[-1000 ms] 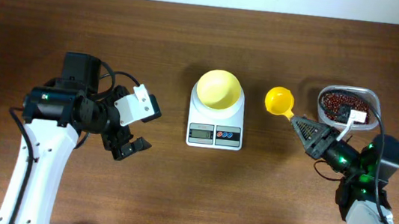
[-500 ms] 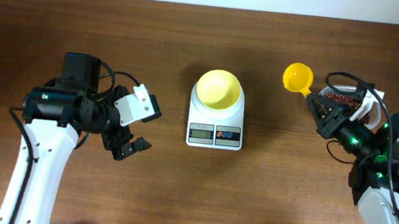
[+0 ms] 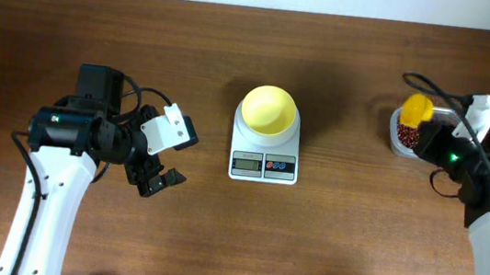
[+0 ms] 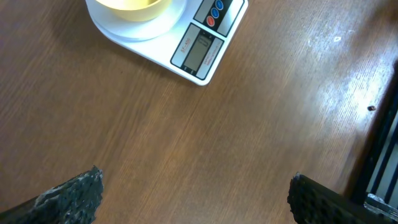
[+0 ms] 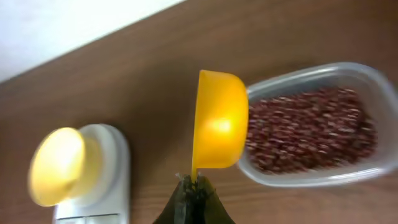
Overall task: Scoop item into bowl and weigh 50g on scale
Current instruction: 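Lower the scoop with right gripper into the red beans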
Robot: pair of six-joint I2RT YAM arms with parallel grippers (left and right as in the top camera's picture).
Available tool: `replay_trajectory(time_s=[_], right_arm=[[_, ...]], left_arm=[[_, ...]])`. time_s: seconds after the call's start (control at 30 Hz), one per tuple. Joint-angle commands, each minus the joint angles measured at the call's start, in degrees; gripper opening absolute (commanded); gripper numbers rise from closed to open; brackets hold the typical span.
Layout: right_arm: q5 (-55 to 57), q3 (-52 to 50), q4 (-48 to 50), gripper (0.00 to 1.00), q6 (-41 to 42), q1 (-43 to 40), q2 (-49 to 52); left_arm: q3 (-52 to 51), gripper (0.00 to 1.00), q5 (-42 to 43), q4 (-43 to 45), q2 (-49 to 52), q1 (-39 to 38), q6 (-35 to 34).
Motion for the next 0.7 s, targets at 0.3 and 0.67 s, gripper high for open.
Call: replay_trajectory(time_s=[0.3, 0.67], right_arm=[[24.4, 1.2, -0.1, 0.04, -18.5, -0.2, 7.9], [15.1, 1.2, 1.9, 0.04, -18.0, -0.2, 18.0]], left_arm=[[-0.4, 0.99, 1.0, 0.1, -0.2, 0.3, 0.5], [-0.4, 0.99, 1.0, 0.1, -0.2, 0.3, 0.5]])
